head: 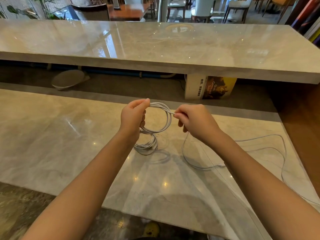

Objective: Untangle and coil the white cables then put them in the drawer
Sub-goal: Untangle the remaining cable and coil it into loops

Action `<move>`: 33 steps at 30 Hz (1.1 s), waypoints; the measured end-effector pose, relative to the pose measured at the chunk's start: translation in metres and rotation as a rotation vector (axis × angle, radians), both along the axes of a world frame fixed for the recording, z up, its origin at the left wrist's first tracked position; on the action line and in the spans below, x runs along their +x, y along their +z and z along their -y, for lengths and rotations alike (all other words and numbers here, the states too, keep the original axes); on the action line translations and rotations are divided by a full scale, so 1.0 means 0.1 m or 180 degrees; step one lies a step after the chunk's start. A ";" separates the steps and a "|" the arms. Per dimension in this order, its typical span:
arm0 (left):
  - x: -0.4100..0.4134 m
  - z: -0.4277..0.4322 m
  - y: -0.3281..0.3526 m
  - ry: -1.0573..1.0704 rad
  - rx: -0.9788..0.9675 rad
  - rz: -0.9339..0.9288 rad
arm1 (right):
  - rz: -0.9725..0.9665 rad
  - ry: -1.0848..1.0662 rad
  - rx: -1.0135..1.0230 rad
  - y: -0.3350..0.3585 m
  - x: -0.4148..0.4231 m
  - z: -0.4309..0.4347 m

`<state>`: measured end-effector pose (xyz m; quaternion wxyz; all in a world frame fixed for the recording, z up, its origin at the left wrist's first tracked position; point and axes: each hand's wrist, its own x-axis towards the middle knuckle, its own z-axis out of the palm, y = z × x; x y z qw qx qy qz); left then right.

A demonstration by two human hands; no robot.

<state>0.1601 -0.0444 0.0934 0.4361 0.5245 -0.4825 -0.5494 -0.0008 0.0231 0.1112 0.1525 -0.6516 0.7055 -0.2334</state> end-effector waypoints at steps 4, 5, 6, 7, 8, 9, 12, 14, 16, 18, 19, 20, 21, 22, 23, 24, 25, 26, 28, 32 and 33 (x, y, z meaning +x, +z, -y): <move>0.03 0.02 0.11 -0.0361 0.0913 -0.1100 | -0.0030 -0.0195 -0.0440 -0.09 -0.04 -0.11; 0.02 0.01 0.11 -0.0418 0.1244 -0.1566 | 0.0019 -0.0260 -0.0449 -0.14 -0.01 -0.11; 0.00 -0.02 0.11 -0.0500 0.1520 -0.2010 | 0.0030 -0.0299 -0.0355 -0.18 0.02 -0.10; -0.01 -0.06 0.10 -0.0605 0.1695 -0.2345 | 0.0061 -0.0297 -0.0189 -0.24 0.04 -0.08; -0.03 -0.10 0.09 -0.0719 0.1782 -0.2558 | 0.0174 -0.0265 0.0032 -0.27 0.06 -0.06; -0.04 -0.13 0.07 -0.0831 0.1804 -0.2702 | 0.0409 -0.0225 0.0255 -0.30 0.08 -0.04; -0.03 -0.19 0.06 -0.1086 0.1754 -0.2984 | 0.1684 -0.0095 0.0824 -0.28 0.09 -0.03; 0.00 -0.21 0.08 -0.1208 0.1656 -0.3040 | 0.2547 -0.0043 0.1181 -0.23 0.08 -0.03; 0.03 -0.21 0.07 -0.1287 0.1595 -0.3102 | 0.3019 0.0012 0.1437 -0.21 0.05 -0.02; 0.07 -0.21 0.05 -0.1323 0.1544 -0.3139 | 0.3212 0.0025 0.1546 -0.22 0.03 0.01; 0.08 -0.20 0.04 -0.1306 0.1508 -0.3093 | 0.3311 -0.0005 0.1564 -0.24 0.02 0.02; 0.10 -0.20 0.03 -0.1276 0.1466 -0.3015 | 0.3426 -0.0058 0.1571 -0.26 0.01 0.03; 0.11 -0.20 0.02 -0.1238 0.1422 -0.2924 | 0.3540 -0.0111 0.1565 -0.28 0.01 0.04; 0.12 -0.19 0.02 -0.1195 0.1385 -0.2837 | 0.3615 -0.0147 0.1534 -0.29 0.01 0.04; 0.13 -0.18 0.01 -0.1142 0.1335 -0.2720 | 0.3638 -0.0154 0.1469 -0.29 0.01 0.04; 0.15 -0.17 0.00 -0.1089 0.1248 -0.2516 | 0.3629 -0.0139 0.1371 -0.30 0.01 0.04; 0.16 -0.14 0.00 -0.1038 0.1114 -0.2191 | 0.3627 -0.0120 0.1248 -0.30 0.01 0.03; 0.16 -0.12 -0.01 -0.1003 0.0960 -0.1773 | 0.3650 -0.0114 0.1120 -0.30 0.00 0.03; 0.16 -0.09 -0.02 -0.0942 0.0741 -0.0952 | 0.3753 -0.0134 0.0890 -0.30 -0.01 0.03; 0.13 -0.11 -0.01 -0.0824 0.0701 -0.0188 | 0.3790 -0.0060 0.0483 -0.30 -0.01 0.04; 0.12 -0.13 0.00 -0.0765 0.0739 -0.0215 | 0.3741 -0.0034 0.0423 -0.30 -0.01 0.04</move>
